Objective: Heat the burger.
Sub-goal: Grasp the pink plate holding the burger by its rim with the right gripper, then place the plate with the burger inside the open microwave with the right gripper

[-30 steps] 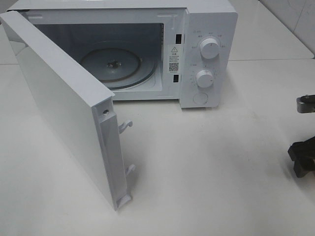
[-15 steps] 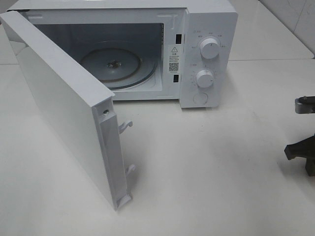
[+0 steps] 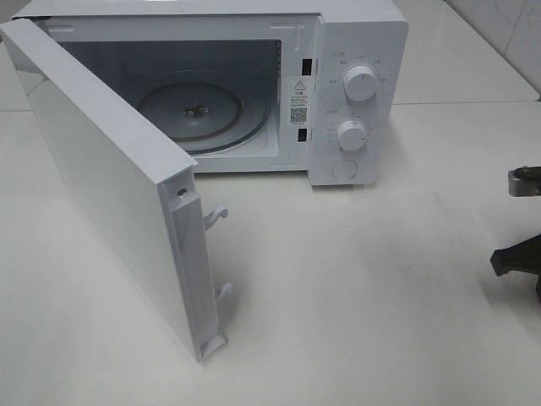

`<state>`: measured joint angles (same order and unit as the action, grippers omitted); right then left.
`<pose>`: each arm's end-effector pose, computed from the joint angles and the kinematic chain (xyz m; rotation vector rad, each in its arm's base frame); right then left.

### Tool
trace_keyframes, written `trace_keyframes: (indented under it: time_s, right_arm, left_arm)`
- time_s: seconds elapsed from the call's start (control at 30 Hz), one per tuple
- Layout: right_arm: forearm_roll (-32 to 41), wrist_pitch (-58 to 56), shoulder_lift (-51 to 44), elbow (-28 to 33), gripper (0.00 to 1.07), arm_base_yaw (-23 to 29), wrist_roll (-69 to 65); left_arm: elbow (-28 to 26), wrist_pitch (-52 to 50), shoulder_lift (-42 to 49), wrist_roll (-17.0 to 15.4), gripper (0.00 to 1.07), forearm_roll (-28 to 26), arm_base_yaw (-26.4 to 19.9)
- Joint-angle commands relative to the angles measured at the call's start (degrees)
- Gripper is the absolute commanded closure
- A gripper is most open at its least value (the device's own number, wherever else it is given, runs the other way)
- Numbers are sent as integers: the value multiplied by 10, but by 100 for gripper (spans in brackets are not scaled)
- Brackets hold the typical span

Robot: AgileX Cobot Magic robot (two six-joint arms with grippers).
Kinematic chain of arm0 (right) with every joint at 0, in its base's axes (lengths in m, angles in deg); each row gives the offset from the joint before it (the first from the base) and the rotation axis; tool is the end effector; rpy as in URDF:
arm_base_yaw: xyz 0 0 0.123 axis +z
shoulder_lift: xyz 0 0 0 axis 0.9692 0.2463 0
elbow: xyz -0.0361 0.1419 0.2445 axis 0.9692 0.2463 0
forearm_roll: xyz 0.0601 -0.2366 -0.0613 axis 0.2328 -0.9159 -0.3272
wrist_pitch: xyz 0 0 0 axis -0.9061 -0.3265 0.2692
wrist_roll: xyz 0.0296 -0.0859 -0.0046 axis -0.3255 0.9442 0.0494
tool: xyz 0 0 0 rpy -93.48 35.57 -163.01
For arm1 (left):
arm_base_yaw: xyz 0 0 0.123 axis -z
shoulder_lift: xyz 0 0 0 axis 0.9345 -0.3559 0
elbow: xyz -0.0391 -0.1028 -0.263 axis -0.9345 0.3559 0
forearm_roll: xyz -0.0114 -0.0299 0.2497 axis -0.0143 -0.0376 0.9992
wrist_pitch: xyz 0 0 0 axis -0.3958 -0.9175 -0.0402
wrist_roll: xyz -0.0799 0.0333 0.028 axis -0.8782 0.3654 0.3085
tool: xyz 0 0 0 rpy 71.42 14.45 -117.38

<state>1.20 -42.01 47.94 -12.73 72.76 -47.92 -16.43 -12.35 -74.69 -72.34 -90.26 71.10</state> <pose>0.2644 -0.0241 0.1160 -0.0299 2.9452 -0.1855 -0.0054 -0.0037 0.2787 0.1220 2.0153 -0.0247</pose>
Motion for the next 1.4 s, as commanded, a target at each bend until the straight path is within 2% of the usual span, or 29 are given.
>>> trace_keyframes:
  time_s: [0.03, 0.2, 0.27, 0.37, 0.8, 1.03, 1.4]
  right_arm:
    - [1, -10, 3, -1, 107, -1, -8]
    - [-26, -29, 1, -3, 107, 2, -50]
    - [-78, -50, -7, -7, 107, 18, -116]
    - [-108, -65, -18, -8, 107, 28, -147]
    - [-193, -151, -60, -8, 107, 91, -222]
    - [-210, -186, -85, -7, 107, 115, -235]
    - [-211, -253, -122, -6, 107, 191, -235]
  left_arm:
    - [1, -2, 13, -2, 7, 0, 2]
    - [1, -2, 13, -2, 7, 0, 2]
    - [1, -2, 13, -2, 7, 0, 2]
    - [1, -2, 13, -2, 7, 0, 2]
    - [1, -2, 13, -2, 7, 0, 2]
    - [1, -2, 13, -2, 7, 0, 2]
    - [1, -2, 13, -2, 7, 0, 2]
